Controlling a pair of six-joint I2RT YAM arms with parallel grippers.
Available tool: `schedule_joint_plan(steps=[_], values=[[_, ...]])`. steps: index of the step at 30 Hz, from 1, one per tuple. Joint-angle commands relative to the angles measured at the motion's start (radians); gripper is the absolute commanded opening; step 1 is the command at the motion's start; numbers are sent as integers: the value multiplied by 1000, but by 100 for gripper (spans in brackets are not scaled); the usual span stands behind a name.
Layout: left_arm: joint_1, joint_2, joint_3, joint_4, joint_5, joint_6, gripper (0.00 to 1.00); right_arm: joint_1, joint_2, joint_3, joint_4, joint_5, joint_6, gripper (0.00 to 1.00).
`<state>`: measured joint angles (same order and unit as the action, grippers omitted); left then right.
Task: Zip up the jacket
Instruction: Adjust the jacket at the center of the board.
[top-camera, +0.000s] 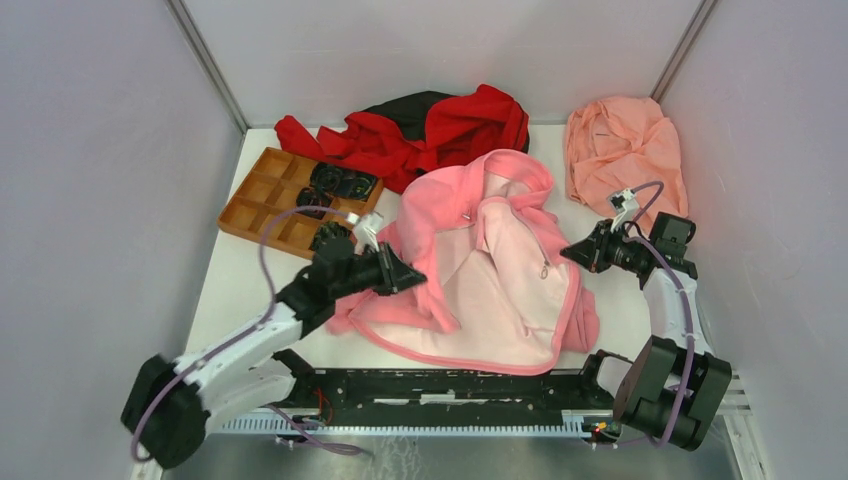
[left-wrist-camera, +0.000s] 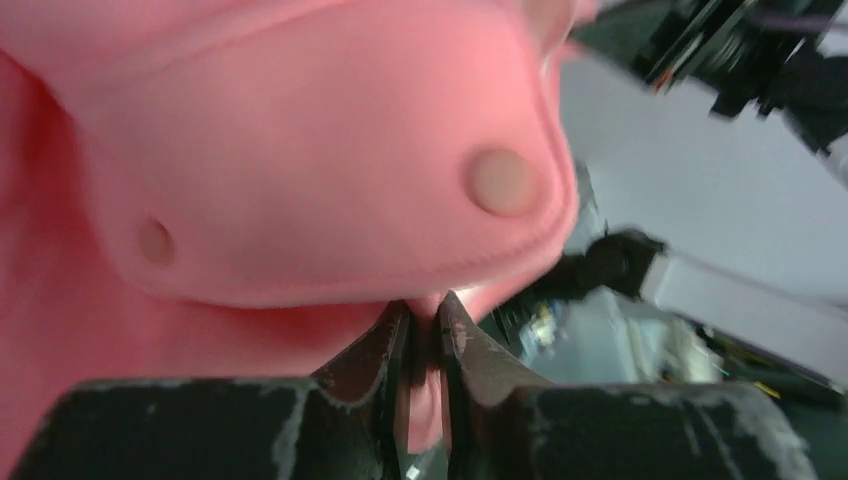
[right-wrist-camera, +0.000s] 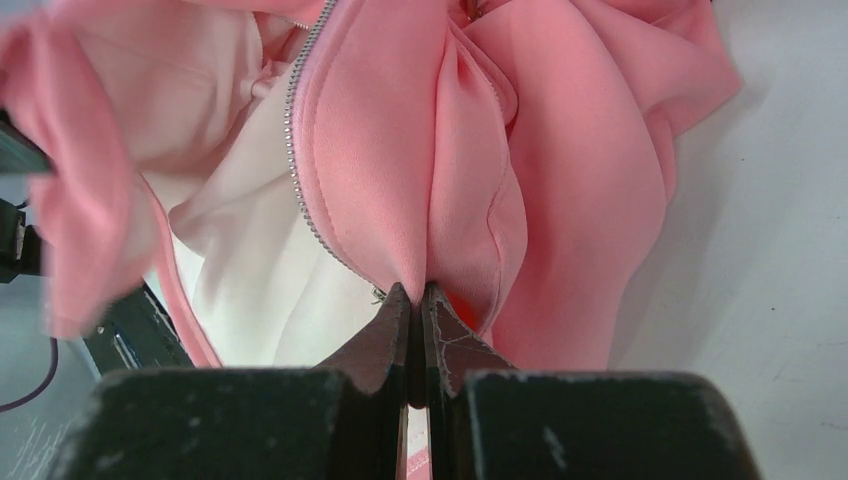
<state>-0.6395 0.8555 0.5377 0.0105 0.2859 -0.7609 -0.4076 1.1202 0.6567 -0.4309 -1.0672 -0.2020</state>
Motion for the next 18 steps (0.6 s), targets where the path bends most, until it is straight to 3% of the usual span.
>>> schedule_joint_plan(steps=[1,3,5,7,9,11,14,18], values=[[1,176,-151,592,479,-387,20,4,-5,3,28,-9,4,0],[-2,174,-145,692,529,-444,23,4,1,1,27,-12,4,0],[-3,139,-113,682,575,-446,29,4,5,1,34,-14,8,0],[-1,101,-75,464,560,-344,35,4,7,-2,48,-18,21,0],[0,90,-6,37,424,-103,44,4,7,-7,62,-23,33,0],[3,122,22,-278,178,62,57,4,6,-13,72,-24,39,0],[22,214,-10,-416,-52,100,60,6,4,-17,72,-28,39,0],[24,281,68,-462,-127,140,60,6,0,-9,47,-32,18,0]])
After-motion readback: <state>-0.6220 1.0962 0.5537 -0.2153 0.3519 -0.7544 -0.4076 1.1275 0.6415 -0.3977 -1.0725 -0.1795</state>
